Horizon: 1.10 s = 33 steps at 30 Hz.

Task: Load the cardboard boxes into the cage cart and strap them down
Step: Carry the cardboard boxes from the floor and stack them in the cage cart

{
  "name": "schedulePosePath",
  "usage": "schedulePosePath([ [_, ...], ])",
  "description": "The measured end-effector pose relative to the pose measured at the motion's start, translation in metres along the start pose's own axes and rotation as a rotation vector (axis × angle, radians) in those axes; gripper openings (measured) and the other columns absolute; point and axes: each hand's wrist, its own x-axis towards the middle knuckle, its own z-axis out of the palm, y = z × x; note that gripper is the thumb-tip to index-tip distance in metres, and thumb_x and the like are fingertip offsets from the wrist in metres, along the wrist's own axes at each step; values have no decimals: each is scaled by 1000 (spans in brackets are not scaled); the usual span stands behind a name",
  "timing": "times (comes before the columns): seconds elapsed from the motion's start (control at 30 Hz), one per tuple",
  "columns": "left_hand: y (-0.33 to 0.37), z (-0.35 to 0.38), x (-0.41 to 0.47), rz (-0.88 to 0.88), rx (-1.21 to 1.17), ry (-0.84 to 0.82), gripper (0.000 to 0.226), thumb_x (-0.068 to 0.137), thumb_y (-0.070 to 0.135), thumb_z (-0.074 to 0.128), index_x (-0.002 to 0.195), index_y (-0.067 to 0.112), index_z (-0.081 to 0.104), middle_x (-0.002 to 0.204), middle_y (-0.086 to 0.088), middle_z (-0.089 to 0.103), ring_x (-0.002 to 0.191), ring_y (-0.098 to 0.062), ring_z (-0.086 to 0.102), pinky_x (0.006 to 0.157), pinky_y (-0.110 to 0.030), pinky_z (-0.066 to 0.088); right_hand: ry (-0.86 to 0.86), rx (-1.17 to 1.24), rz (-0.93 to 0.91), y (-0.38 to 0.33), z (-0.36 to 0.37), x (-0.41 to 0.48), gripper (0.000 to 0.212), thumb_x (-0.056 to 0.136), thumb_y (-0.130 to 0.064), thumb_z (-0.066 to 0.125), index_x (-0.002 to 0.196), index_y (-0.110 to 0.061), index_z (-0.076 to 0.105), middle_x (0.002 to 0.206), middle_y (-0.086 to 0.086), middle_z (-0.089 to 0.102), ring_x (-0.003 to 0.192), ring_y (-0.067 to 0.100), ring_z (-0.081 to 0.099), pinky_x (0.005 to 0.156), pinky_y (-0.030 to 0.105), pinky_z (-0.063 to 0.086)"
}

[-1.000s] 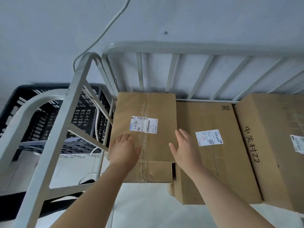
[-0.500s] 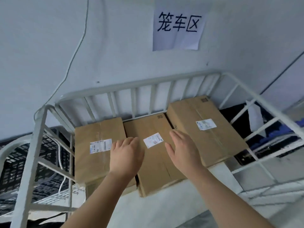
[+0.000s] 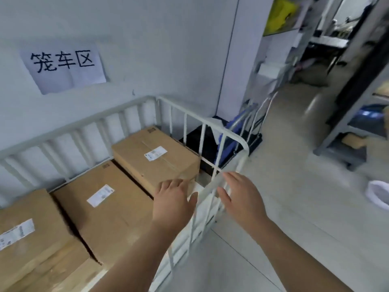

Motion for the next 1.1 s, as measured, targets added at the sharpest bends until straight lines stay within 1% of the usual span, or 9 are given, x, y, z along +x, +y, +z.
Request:
schedulePosePath([
  [0.13,120,32,-4,203,-2,-88,42,96,49,36,129,28,51,130,9,54,123,-19,45,105,-31,26,80,-50,229,98,-47,-75,34,94,-28,52,119,-6,59,120,9,61,113,27,54,97,36,42],
  [0.2,175,49,-10,312,-18,-130,42,96,49,36,128,28,52,129,9,55,122,-19,46,105,-31,27,112,-74,341,143,-64,-113,43,96,-35,45,129,-9,55,130,6,57,122,25,50,105,35,36],
  [0.27,224,65,-16,413,-33,-180,45,96,49,36,132,26,49,132,7,54,124,-19,45,106,-31,25,163,-96,450,181,-77,-150,52,94,-42,39,132,-10,54,133,7,57,124,26,50,107,36,35],
  [0.4,311,95,-22,623,1,-270,47,97,48,34,136,24,45,135,6,51,125,-18,43,108,-31,22,243,-123,675,240,-99,-214,45,91,-32,59,130,-9,57,130,9,60,121,28,55,106,37,36],
  [0.47,349,111,-23,726,30,-303,47,97,48,34,135,24,46,133,6,53,123,-18,46,107,-31,24,255,-117,789,261,-108,-238,45,92,-32,58,132,-11,56,132,5,58,124,25,52,106,34,35],
  [0.6,423,146,-23,924,65,-356,45,95,48,36,128,23,53,122,5,60,113,-19,52,101,-31,30,323,-118,1022,304,-121,-280,41,86,-27,67,123,-9,63,121,8,65,113,29,59,97,35,44],
  [0.8,527,186,-28,1227,34,-420,43,94,47,38,122,21,58,113,3,64,105,-21,56,96,-32,35,364,-156,1314,348,-148,-329,34,89,-26,62,119,-10,63,114,7,66,109,29,59,93,35,46],
  [1.0,621,207,-55,1521,-2,-455,37,93,45,40,113,20,59,105,3,65,99,-21,58,88,-31,37,554,-185,1607,365,-162,-384,37,78,-19,76,113,-8,68,111,9,70,101,31,65,85,39,51],
  [1.1,655,218,-83,1645,-22,-491,32,92,44,43,105,20,60,100,3,65,95,-22,59,85,-32,38,591,-146,1751,365,-164,-416,42,90,-31,60,129,-16,57,131,2,59,121,25,53,98,35,43],
])
